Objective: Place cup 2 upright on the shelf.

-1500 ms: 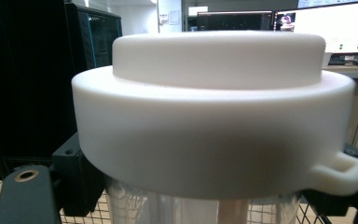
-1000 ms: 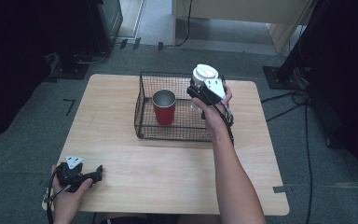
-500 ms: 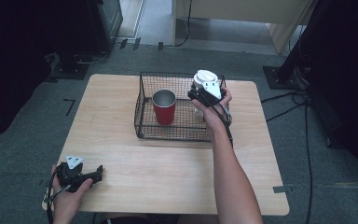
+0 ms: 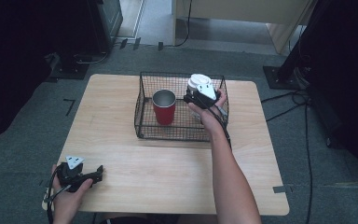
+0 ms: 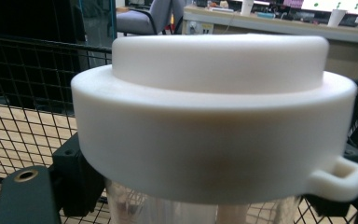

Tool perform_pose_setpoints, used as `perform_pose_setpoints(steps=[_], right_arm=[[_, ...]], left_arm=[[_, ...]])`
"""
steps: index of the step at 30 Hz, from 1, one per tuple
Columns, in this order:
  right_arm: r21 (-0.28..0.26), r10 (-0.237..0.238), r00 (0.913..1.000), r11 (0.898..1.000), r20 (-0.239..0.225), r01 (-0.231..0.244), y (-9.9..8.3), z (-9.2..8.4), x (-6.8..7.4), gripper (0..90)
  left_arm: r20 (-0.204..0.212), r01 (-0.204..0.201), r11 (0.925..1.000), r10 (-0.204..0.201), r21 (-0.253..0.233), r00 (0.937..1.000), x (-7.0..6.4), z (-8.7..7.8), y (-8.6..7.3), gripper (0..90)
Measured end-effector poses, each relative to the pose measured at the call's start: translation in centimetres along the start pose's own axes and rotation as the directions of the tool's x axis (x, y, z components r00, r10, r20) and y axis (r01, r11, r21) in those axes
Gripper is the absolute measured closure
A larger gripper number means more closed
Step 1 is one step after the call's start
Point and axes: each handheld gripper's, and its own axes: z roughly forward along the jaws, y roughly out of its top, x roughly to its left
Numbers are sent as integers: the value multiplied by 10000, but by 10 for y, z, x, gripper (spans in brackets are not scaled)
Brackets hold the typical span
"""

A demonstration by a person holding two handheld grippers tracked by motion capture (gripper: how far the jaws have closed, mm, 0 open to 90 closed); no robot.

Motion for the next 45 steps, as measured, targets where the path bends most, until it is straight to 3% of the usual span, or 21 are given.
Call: perform_pose_setpoints(steps=[5,7,13,23,25,30,33,34,37,42,45], right_arm=[[389,125,9997,9992,-208,-117,3,-4,1,138],[617,461,9984,9971,-318,-441,5,-6,1,116],[768,839,9959,9937,-349,-811,12,-11,5,34],[592,759,9969,9955,-217,-745,16,-17,10,0],[587,736,9972,9956,-122,-727,16,-18,9,36],[1386,287,9990,9898,351,-333,11,-1,5,39],[1622,203,9986,9864,494,-281,12,10,5,85],[1660,183,9980,9857,597,-280,12,12,6,137],[1398,481,9953,9884,837,-595,12,11,7,161],[670,723,9966,9949,395,-748,6,7,4,161],[391,970,9952,9946,-97,-965,3,4,3,161]], left_arm=[[-1,1,10000,-1,2,10000,0,0,0,16],[-4,10,10000,-10,-11,10000,0,0,0,16],[0,8,10000,-8,-13,10000,0,0,0,16],[-3,12,10000,-12,-15,10000,0,0,0,16],[-5,9,10000,-9,-8,10000,0,0,0,16],[-2,-11,10000,11,2,10000,0,0,0,16],[2,-14,10000,14,3,10000,0,0,0,16],[-1,-9,10000,9,1,10000,0,0,0,16],[-3,-10,10000,10,6,10000,0,0,0,16],[-1,-11,10000,11,-3,10000,0,0,0,16],[-1,-10,10000,10,1,10000,0,0,0,16]])
